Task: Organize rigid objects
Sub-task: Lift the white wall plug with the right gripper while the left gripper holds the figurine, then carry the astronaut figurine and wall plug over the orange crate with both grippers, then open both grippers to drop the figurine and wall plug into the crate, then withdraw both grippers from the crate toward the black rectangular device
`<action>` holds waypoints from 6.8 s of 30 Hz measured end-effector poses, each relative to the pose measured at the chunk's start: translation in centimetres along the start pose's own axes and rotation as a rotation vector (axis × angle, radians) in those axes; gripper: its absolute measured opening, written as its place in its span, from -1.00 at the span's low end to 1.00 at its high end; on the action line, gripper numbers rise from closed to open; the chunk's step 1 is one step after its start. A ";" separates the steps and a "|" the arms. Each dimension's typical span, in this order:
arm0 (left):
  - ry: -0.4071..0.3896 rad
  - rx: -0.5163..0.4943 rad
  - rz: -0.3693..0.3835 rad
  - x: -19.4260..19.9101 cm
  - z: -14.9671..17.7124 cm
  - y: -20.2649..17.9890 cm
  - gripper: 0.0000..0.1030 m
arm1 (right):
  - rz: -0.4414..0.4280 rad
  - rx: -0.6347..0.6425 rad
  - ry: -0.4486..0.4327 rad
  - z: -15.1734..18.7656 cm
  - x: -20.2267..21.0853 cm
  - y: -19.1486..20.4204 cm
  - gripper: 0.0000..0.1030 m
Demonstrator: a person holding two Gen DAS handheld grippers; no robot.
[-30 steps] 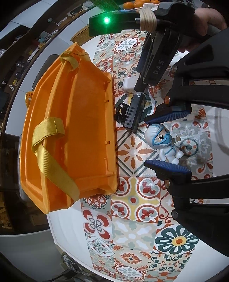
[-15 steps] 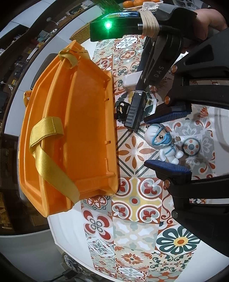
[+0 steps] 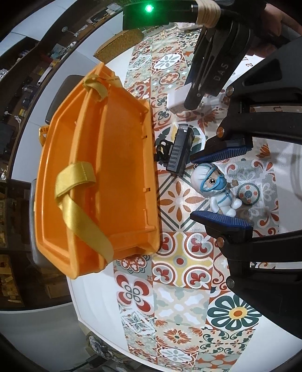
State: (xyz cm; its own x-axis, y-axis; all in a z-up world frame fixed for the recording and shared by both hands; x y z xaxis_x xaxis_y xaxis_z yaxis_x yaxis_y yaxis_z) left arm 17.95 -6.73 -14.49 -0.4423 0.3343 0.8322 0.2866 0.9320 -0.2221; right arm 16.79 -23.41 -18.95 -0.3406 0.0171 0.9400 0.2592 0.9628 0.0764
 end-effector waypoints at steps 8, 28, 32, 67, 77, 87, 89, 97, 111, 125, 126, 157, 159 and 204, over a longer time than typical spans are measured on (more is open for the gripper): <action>-0.037 -0.007 0.008 2.0 -0.4 -0.3 -0.19 | -0.036 0.010 -0.039 -0.1 3.2 0.4 -0.26; -0.142 -0.019 0.020 6.9 -2.6 -0.3 -0.19 | -0.077 0.044 -0.150 -1.4 10.3 2.9 -0.26; -0.168 -0.028 0.020 7.8 -3.5 -0.5 -0.19 | -0.089 0.055 -0.175 -1.9 11.3 3.5 -0.26; -0.304 -0.105 0.014 11.9 -12.2 -1.5 -0.19 | -0.146 0.088 -0.334 -8.9 17.1 5.9 -0.26; -0.310 -0.119 0.003 11.8 -15.0 -1.4 -0.19 | -0.133 0.093 -0.350 -11.8 17.6 6.2 -0.26; -0.268 -0.117 -0.006 10.2 -17.5 -0.9 -0.19 | -0.117 0.104 -0.316 -14.6 16.3 6.7 -0.26; -0.252 -0.111 -0.007 9.5 -17.6 -0.6 -0.19 | -0.108 0.111 -0.300 -15.2 15.7 6.8 -0.26; -0.167 -0.103 -0.024 6.0 -18.0 -0.1 -0.19 | -0.075 0.128 -0.232 -16.1 13.0 6.8 -0.26; -0.041 -0.124 -0.040 1.4 -17.6 0.0 -0.19 | -0.064 0.137 -0.078 -15.9 7.3 6.7 -0.26; 0.030 -0.093 -0.075 -0.1 -16.9 0.9 0.05 | -0.055 0.134 -0.042 -15.7 6.0 6.4 -0.26; 0.027 -0.088 -0.088 0.0 -16.9 1.1 0.12 | -0.055 0.134 -0.042 -15.7 6.0 6.4 -0.26; -0.044 -0.019 -0.204 6.1 -14.0 3.7 0.62 | -0.003 0.087 -0.136 -11.7 10.8 6.0 0.17; -0.044 -0.015 -0.206 6.4 -13.6 3.8 0.62 | -0.003 0.084 -0.145 -11.2 11.2 6.0 0.18; 0.046 0.092 -0.204 5.5 -4.4 7.7 0.73 | -0.051 0.023 -0.169 -2.8 8.3 7.5 0.48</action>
State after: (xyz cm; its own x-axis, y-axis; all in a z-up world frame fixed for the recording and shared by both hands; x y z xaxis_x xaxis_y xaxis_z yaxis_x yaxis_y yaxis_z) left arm 21.44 1.70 -9.38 -0.4438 0.1327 0.8863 0.1155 0.9892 -0.0903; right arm 18.44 -16.82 -9.61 -0.5002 0.0113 0.8658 0.2179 0.9694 0.1133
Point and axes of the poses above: each gripper's, at about its wrist camera, not at the fingertips, and x roughly against the way its jaws point, y to its left, z to its underside, the point moved 5 cm from there along -x, roughly the way its jaws point, and after that the axes turned 4 degrees about z, right-handed, at the moved point
